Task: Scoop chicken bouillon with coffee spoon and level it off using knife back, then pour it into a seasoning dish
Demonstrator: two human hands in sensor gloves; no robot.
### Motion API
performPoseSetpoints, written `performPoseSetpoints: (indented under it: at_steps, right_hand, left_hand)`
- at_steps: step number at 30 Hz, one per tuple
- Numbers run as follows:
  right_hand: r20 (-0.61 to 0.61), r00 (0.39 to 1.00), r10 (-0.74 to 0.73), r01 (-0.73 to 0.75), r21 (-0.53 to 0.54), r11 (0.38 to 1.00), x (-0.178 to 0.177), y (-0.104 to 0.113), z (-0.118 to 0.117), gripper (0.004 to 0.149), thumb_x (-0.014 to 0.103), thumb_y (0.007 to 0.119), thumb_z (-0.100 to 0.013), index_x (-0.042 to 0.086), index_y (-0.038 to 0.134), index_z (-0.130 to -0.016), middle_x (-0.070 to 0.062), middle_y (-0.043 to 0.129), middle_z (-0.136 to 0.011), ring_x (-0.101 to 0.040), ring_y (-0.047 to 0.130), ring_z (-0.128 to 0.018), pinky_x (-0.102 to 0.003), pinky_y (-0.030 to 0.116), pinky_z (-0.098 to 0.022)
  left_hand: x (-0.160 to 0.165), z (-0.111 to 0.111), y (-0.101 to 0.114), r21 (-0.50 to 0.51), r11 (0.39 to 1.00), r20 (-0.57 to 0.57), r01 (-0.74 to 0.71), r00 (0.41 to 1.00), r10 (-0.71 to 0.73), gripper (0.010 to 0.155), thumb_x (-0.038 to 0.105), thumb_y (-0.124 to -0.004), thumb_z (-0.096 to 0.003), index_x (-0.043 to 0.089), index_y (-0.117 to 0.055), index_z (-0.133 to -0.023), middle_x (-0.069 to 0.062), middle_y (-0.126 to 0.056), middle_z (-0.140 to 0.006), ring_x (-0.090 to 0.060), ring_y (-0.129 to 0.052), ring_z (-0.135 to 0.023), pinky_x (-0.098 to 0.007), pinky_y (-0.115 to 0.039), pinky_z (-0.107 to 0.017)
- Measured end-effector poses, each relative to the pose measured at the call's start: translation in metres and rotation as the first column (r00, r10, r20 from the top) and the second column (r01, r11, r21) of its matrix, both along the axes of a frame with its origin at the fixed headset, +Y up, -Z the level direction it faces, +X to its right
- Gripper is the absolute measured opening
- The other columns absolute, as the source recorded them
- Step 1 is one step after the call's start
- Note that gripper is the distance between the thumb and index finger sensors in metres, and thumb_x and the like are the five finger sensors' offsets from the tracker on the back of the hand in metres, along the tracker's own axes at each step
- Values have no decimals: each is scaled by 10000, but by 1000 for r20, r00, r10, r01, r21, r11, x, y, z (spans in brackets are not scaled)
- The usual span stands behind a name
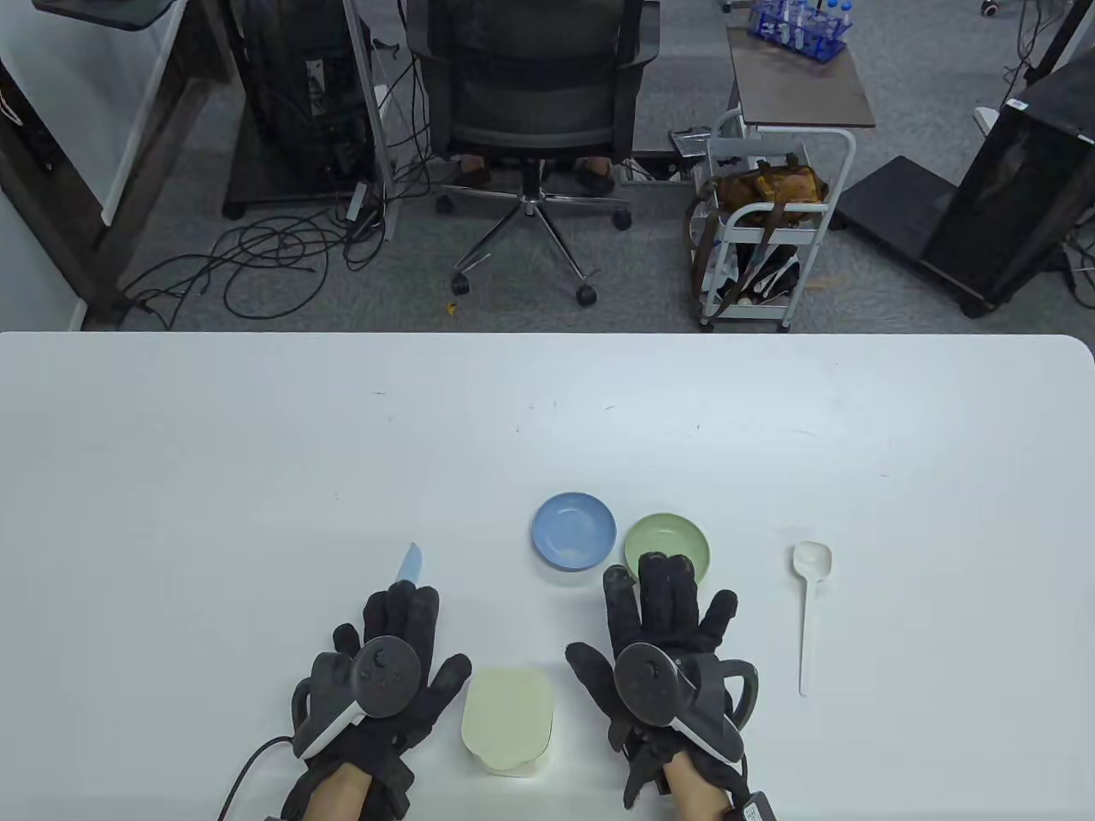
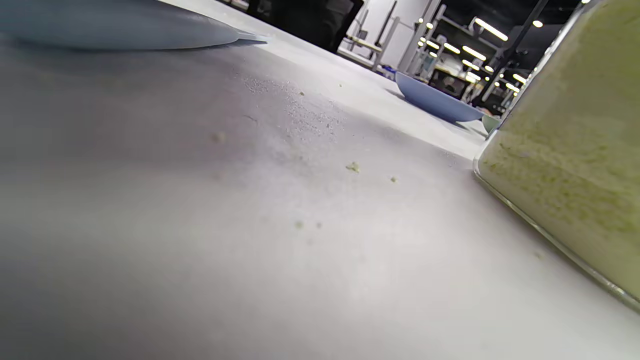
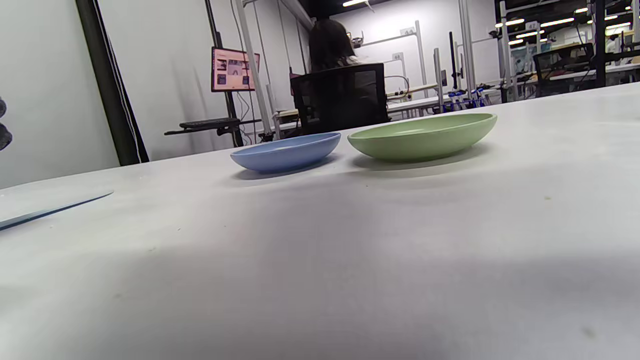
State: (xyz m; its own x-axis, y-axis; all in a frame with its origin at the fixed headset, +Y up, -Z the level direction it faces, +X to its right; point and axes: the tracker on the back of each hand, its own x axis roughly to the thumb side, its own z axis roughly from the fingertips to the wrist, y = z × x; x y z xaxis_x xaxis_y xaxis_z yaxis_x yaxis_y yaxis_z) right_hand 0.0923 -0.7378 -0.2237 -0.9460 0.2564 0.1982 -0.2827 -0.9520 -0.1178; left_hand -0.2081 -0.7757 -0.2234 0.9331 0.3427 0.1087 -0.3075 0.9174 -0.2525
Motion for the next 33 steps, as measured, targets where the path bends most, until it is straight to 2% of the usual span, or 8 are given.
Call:
performPoseSetpoints:
  at_steps: [9, 29, 33]
  right_hand:
    - [-3, 1000, -17, 17, 25, 1000, 0, 3, 2, 814, 706, 541, -426, 301, 133, -1002, -105, -28, -1104, -402, 0, -1061, -742, -68, -590]
    - [-13, 1000, 9, -9, 3, 1000, -2, -1, 2, 817, 720, 513, -420, 297, 122, -1000, -108, -22, -1103, -406, 13, -1059, -747, -55, -589]
    - [-44, 999, -21, 23, 41, 999, -4, 5, 7, 826, 725, 516, -420, 296, 114, -1000, -113, -22, -1104, -408, 23, -1062, -753, -44, -591]
  left_hand:
    - [-1, 1, 0, -2, 1000, -5, -6, 1000, 6, 909, 785, -352, -430, 274, -8, -1099, -86, -28, -1222, -405, -75, -1148, -664, -97, -712]
    - [-1, 0, -1, -7, 1000, -6, -18, 1000, 18, 904, 783, -354, -430, 283, -8, -1098, -81, -28, -1224, -397, -72, -1151, -658, -93, -716]
    - [-1, 0, 0, 0, 1000, -11, -15, 1000, 15, 903, 781, -351, -431, 279, -7, -1098, -83, -29, -1224, -400, -74, -1150, -659, -95, -715]
